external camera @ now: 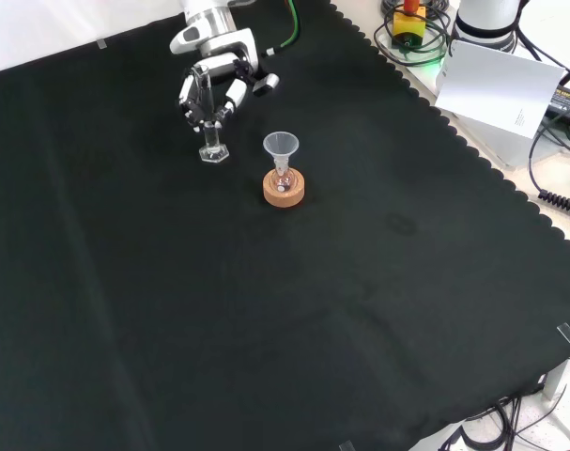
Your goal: Pick up the graduated cylinder.
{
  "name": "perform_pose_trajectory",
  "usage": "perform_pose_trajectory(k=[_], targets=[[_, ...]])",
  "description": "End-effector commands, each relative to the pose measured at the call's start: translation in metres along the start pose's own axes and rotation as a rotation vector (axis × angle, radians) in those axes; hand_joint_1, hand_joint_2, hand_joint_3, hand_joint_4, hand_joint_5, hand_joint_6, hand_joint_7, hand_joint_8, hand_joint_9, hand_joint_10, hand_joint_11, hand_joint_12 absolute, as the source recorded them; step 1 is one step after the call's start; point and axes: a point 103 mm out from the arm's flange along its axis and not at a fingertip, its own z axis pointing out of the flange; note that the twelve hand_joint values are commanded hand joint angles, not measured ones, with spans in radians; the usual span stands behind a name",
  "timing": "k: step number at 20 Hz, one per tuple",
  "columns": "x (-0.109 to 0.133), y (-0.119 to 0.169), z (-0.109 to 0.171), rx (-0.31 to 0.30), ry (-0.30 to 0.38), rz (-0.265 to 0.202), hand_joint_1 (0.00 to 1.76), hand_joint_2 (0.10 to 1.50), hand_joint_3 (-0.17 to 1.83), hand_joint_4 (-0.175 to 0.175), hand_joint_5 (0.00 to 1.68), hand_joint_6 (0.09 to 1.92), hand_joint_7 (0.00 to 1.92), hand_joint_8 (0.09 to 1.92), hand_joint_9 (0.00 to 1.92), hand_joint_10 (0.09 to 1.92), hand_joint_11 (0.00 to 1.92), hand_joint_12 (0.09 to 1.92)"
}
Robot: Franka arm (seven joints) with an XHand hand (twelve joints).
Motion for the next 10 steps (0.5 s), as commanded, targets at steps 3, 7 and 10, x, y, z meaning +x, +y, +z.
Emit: perform_pose_trajectory(k=[3, 7, 10], targets=[[0.015, 0.005, -0.015, 0.064, -0.136, -0.035, 1.34, 1.19, 0.0, -0.128, 0.91, 0.78, 0.82, 1.28, 1.25, 0.29, 1.1, 0.81], [0.02, 0.007, -0.021, 0.117, -0.189, -0.026, 1.34, 1.19, 0.0, -0.127, 0.92, 0.78, 0.83, 1.27, 1.27, 0.29, 1.1, 0.8], [0.022, 0.009, -0.025, 0.178, -0.233, -0.012, 1.35, 1.18, 0.0, -0.129, 0.94, 0.76, 0.85, 1.24, 1.29, 0.26, 1.13, 0.78]])
